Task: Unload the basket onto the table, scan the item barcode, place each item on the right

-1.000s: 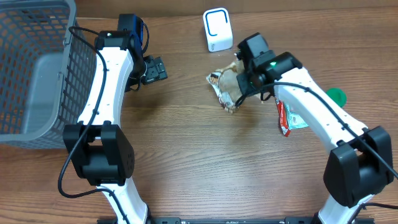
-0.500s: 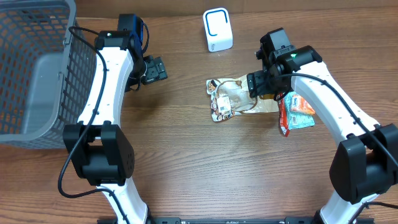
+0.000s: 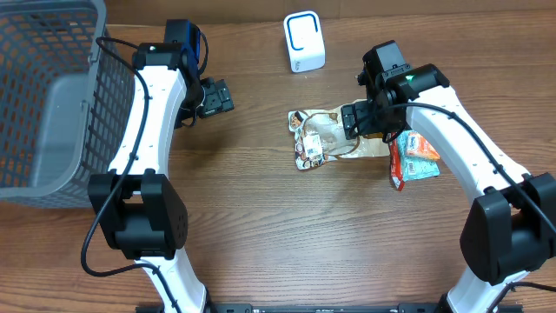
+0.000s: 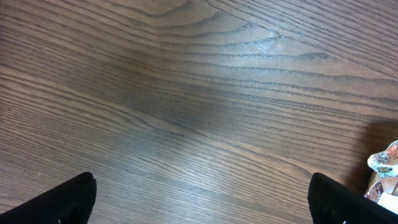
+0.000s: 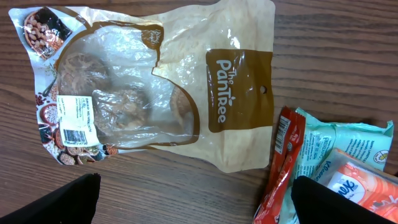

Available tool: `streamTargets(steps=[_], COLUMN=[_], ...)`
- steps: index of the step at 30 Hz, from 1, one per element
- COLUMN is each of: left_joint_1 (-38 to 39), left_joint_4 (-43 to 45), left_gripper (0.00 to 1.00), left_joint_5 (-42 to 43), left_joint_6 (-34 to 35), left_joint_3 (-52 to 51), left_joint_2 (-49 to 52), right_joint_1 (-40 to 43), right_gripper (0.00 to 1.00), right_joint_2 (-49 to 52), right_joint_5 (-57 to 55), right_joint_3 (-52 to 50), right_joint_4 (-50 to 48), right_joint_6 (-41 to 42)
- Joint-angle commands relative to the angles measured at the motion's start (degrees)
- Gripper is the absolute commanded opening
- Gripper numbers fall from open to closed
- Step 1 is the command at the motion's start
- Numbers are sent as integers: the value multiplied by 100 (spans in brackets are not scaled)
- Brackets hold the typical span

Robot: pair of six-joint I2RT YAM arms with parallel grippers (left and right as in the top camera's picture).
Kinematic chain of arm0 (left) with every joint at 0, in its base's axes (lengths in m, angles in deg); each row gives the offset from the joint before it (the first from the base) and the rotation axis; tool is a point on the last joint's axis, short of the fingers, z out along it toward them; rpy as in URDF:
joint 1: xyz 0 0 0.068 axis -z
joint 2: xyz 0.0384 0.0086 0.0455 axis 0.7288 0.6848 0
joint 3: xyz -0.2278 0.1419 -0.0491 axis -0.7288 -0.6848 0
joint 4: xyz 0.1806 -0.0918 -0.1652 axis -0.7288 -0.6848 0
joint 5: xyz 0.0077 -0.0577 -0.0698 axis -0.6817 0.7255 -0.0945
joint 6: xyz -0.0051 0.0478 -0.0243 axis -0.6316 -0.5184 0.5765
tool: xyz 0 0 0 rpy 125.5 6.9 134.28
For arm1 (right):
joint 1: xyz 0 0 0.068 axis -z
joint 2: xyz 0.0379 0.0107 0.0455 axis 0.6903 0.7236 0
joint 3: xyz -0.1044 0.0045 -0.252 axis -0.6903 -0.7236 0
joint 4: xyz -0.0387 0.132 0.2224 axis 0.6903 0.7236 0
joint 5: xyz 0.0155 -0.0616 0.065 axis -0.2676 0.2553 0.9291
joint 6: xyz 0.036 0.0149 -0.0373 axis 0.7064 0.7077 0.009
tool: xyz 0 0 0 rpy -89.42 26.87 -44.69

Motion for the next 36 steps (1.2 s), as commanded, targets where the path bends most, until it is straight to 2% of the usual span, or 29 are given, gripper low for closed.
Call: streamTargets(steps=[1,26,36], left_joint_1=[11,11,11], left_joint_4=[4,4,4], left_gripper=[100,100,100], left_joint_5=[-48,-48,-48], left_joint_6=[-87,-87,-87], left_joint_3=[105,105,105], left_joint_2=[7,7,7], right_joint_1=[17,13,-37], right_gripper=[100,100,100], right_joint_2=[-20,-2,-702], right_joint_5=[31,31,31], right_joint_3=[-35,-37,-37], right_joint_4=[-17,-39,-37], right_joint_6=[2,2,2])
